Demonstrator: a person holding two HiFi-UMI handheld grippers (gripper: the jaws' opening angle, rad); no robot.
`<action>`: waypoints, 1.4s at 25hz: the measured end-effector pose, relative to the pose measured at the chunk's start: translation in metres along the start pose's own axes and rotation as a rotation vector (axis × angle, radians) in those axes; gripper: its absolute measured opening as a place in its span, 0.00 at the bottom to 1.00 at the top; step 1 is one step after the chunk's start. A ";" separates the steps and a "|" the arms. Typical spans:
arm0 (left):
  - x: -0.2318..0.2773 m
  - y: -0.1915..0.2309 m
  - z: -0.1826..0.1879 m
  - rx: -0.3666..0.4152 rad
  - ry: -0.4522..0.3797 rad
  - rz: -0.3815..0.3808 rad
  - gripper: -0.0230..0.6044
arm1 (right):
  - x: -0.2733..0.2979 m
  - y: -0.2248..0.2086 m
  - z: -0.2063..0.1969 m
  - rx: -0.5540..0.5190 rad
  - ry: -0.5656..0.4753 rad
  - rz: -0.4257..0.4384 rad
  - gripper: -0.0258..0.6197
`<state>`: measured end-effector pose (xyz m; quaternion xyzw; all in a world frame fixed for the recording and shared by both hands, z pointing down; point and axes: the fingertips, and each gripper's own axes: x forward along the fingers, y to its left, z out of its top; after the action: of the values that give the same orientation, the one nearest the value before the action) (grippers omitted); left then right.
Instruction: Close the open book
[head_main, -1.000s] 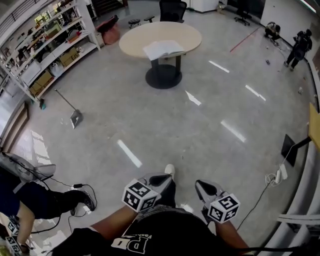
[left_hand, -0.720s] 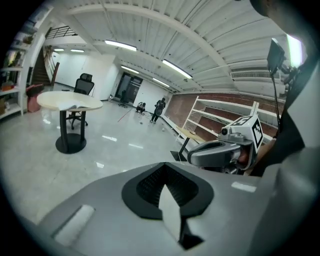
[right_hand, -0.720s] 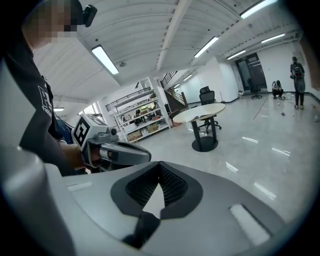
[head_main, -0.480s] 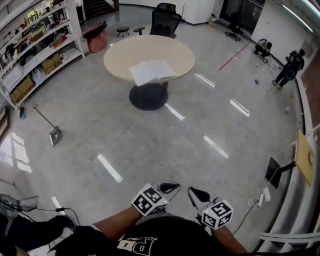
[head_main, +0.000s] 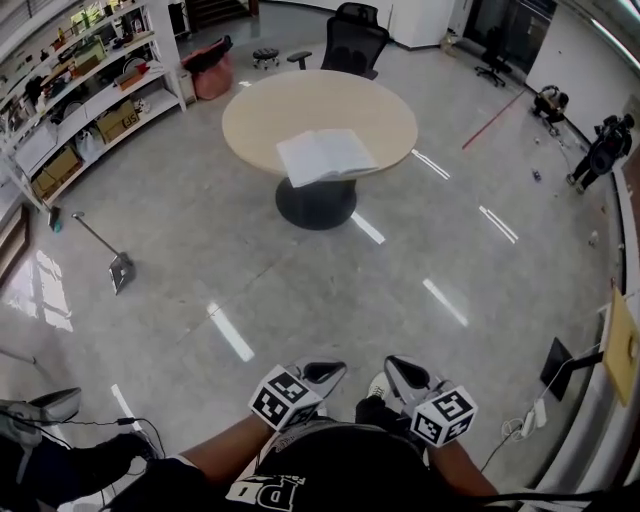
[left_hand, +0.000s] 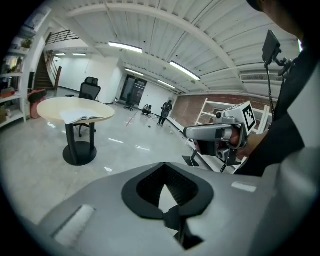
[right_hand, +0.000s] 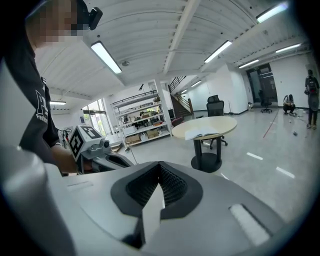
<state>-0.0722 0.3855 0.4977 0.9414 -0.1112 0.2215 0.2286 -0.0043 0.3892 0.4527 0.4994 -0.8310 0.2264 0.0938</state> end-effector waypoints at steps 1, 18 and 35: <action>0.000 0.010 0.004 -0.020 -0.011 0.020 0.05 | 0.008 -0.004 0.004 -0.003 -0.001 0.014 0.05; 0.093 0.145 0.144 -0.220 -0.167 0.331 0.05 | 0.123 -0.185 0.099 -0.052 0.046 0.297 0.05; 0.160 0.278 0.230 -0.273 -0.183 0.450 0.05 | 0.226 -0.305 0.140 -0.049 0.133 0.383 0.05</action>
<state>0.0661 0.0159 0.4946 0.8696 -0.3667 0.1635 0.2874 0.1625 0.0231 0.5018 0.3136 -0.9081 0.2523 0.1159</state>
